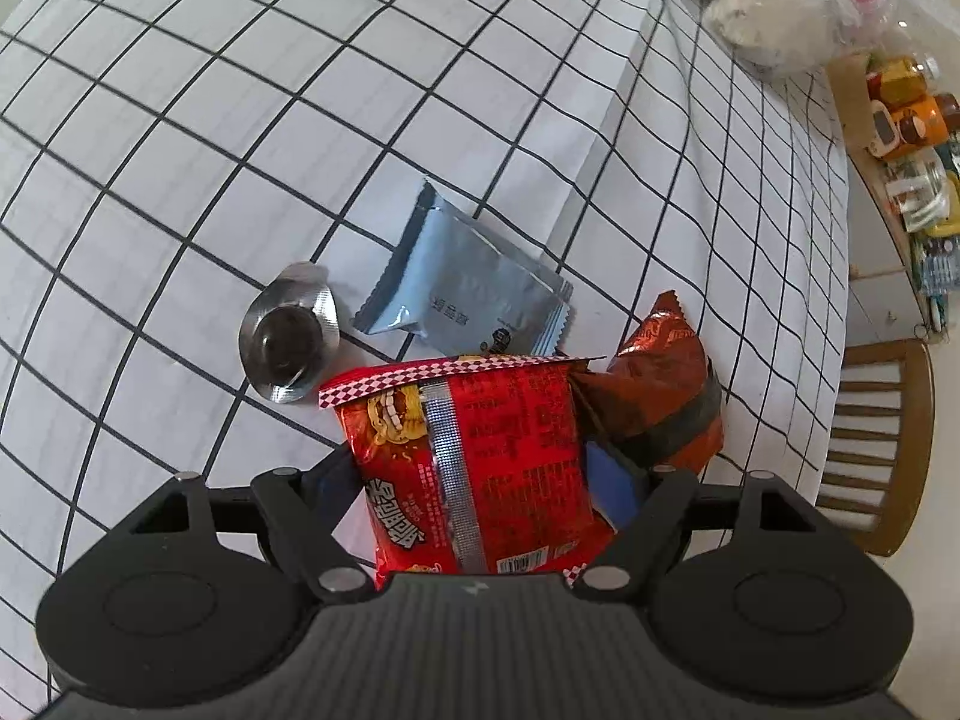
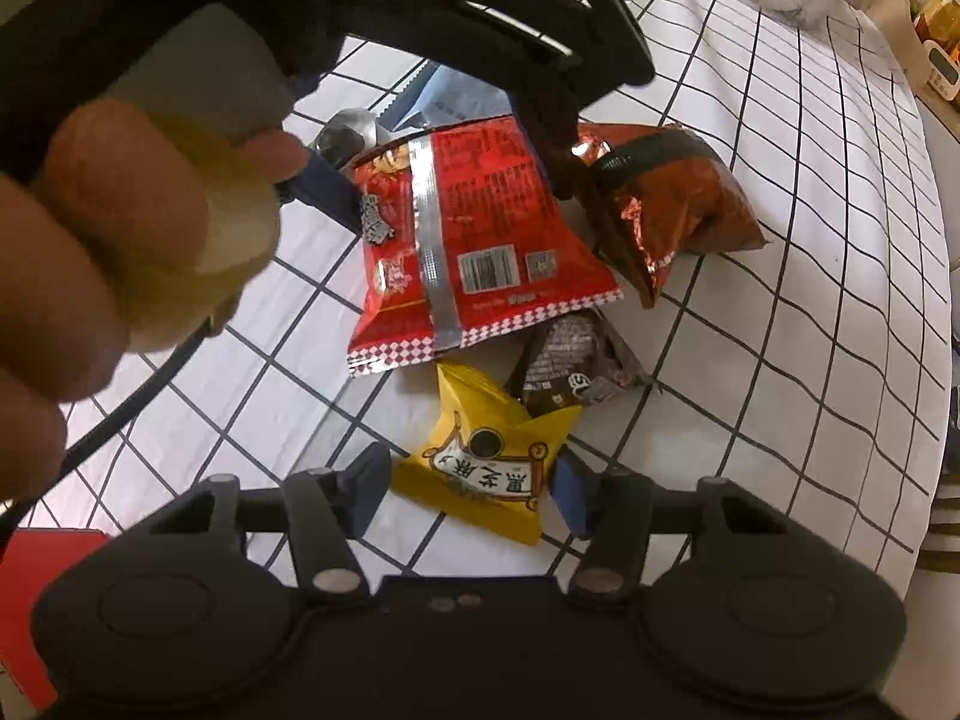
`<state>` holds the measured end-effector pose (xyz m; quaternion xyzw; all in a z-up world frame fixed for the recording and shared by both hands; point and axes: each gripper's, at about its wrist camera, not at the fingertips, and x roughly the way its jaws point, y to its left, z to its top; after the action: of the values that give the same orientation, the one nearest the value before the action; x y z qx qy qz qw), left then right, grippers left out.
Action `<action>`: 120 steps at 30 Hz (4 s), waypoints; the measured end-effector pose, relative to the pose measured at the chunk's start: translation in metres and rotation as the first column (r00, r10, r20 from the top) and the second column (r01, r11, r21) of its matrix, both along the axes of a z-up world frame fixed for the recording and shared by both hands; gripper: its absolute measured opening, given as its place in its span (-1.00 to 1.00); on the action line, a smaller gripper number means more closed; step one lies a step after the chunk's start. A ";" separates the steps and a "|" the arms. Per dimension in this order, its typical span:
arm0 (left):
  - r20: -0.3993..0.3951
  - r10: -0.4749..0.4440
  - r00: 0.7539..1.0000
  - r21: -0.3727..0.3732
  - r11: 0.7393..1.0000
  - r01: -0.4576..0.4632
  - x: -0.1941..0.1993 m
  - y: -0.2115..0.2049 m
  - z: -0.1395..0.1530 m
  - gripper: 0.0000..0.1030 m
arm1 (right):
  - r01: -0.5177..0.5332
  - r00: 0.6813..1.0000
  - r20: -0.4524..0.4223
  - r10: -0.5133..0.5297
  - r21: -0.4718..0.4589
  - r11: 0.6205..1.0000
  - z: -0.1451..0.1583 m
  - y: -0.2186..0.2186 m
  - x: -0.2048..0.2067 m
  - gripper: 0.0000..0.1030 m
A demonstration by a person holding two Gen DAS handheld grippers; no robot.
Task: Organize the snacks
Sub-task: 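Grasp the red chips bag with the left tool while the right grasps the yellow packet, then carry both held snacks over the white box, then open both tools to drop the snacks into the box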
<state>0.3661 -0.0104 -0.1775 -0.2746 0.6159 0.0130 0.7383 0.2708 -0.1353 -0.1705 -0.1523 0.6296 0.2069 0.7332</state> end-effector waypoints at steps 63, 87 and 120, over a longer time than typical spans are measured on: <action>0.286 -0.323 0.902 0.167 0.944 0.285 -0.239 -0.001 0.148 0.28 | 0.079 0.980 0.146 -0.135 0.336 0.938 0.164 -0.098 -0.163 -0.05; 0.050 -0.564 0.824 0.361 0.779 0.512 -0.327 -0.064 0.084 0.28 | 0.013 0.997 0.070 -0.032 0.256 0.967 0.111 -0.089 -0.249 -0.05; 0.001 -0.591 0.807 0.377 0.747 0.547 -0.335 -0.076 0.068 0.36 | -0.002 1.000 0.030 -0.007 0.269 0.963 0.101 -0.083 -0.257 0.31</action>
<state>0.0313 -0.0863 -0.1100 0.0656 0.6113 -0.1173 0.7799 0.0135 -0.2179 -0.0697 -0.0539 0.5845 0.2870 0.7570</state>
